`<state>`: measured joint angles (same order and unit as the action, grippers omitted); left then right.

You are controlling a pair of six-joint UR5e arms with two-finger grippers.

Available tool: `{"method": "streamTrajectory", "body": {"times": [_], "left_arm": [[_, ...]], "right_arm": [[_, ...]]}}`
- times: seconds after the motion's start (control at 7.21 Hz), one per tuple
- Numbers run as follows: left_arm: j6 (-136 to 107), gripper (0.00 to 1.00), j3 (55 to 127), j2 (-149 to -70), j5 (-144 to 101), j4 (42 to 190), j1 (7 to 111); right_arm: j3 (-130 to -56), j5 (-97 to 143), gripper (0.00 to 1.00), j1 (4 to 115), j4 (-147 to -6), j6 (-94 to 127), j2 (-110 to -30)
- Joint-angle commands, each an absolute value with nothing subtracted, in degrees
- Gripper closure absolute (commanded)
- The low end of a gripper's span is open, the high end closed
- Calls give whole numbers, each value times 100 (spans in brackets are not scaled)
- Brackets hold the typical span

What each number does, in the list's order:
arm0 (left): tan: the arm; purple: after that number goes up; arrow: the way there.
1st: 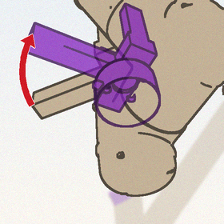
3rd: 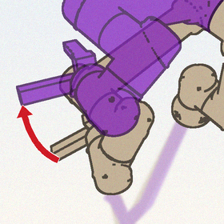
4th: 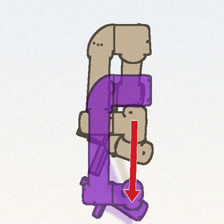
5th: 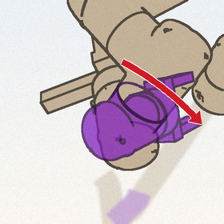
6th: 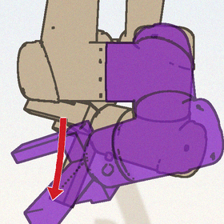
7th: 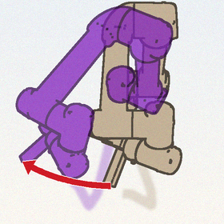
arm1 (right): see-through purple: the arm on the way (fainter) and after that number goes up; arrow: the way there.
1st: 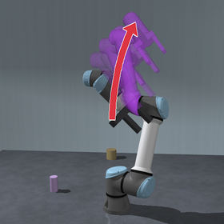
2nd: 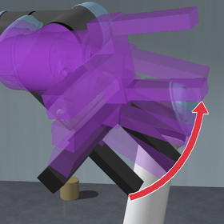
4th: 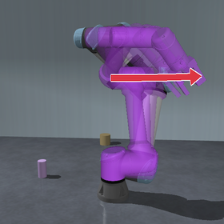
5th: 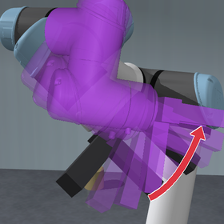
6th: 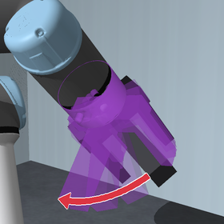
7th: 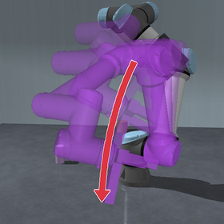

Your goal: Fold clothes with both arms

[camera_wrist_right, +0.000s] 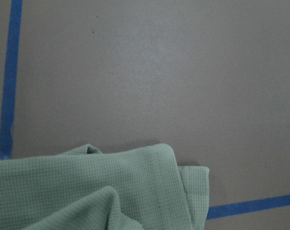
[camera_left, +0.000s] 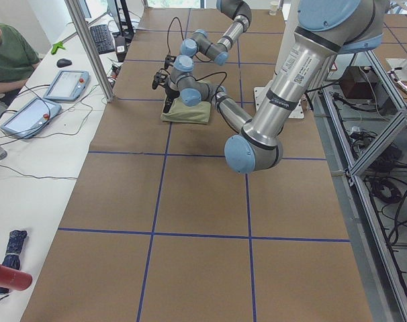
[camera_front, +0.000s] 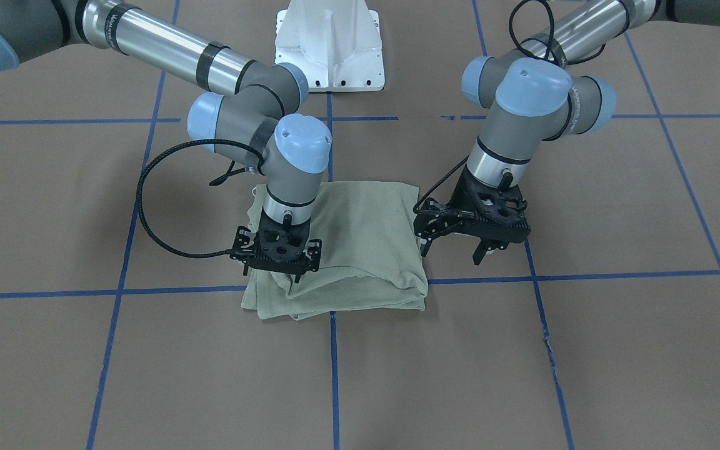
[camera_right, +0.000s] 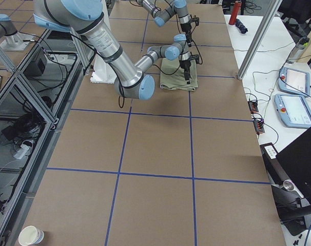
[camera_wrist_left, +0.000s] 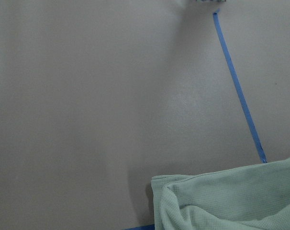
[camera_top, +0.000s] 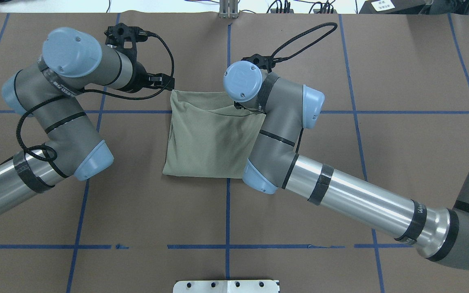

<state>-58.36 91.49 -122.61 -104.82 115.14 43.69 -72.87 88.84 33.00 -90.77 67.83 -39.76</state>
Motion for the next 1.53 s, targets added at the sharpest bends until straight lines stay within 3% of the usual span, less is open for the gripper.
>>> {"method": "streamTrajectory", "body": {"times": [0.0,0.69,0.83,1.11,1.39], "left_arm": [[-5897,0,9158,-12261,-10485,11514,4351],[-5906,0,9298,-12243,-10511,11487,4333],[-5837,0,9490,-12174,-10616,11400,4342],[-5305,0,10296,-11587,-10810,10955,4420],[-3952,0,11114,-11288,-10819,9682,4937]], "right_arm": [[-7286,8763,0,3261,-9105,6279,-4183],[-7321,9786,0,4480,-9079,4509,-4342],[-7678,10470,0,4804,-9097,4396,-4385],[-8783,11528,0,5350,-9132,4107,-5198],[-9358,11881,0,6078,-9376,2434,-6008]]}}
